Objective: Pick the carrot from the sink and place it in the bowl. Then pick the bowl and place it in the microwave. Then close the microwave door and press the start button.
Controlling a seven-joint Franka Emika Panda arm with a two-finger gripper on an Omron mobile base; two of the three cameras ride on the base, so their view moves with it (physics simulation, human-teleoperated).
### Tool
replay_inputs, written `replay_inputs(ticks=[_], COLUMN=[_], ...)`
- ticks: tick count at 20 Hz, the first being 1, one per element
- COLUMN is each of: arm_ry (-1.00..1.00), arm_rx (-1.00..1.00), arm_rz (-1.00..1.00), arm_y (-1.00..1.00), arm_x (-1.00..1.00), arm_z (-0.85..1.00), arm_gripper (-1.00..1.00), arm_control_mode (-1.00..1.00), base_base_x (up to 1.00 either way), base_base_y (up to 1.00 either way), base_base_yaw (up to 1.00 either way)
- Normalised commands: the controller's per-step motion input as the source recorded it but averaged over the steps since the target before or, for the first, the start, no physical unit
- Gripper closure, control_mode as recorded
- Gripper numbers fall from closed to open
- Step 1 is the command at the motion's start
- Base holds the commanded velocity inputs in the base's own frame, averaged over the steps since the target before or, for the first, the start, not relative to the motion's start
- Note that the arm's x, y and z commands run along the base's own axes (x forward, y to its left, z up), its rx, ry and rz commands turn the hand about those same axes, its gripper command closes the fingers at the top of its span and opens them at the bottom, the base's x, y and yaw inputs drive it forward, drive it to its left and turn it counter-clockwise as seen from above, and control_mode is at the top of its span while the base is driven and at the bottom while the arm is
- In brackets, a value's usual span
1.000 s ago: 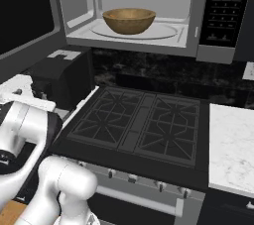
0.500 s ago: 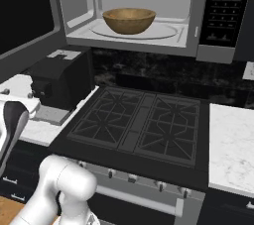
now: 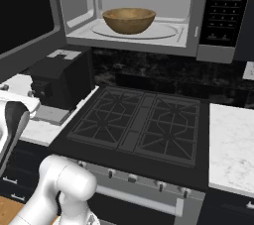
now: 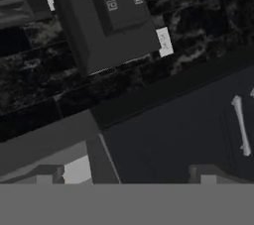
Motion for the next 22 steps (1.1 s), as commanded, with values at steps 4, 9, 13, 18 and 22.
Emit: replay_inputs(ticks=[4, 9, 13, 18, 22], arm_ry=[-0.16, -0.2, -0.24, -0.23, -0.2], arm_rx=[0.31, 0.47, 0.54, 0.55, 0.58], arm_rz=[0.1, 0.3, 0.41, 0.48, 0.45], arm_y=[0.38, 0.08, -0.05, -0.24, -0.32], arm_x=[-0.27, -0.08, -0.21, -0.19, -0.23], arm_z=[0.08, 0.0, 0.0, 0.0, 0.0], arm_gripper=[-1.0, -1.0, -1.0, -1.0, -1.0], arm_control_mode=[-1.0, -1.0, -1.0, -1.0, -1.0], base_base_x=[0.0, 0.0, 0.0, 0.0, 0.0], base_base_y=[0.0, 0.0, 0.0, 0.0, 0.0], base_base_yaw=[0.0, 0.0, 0.0, 0.0, 0.0])
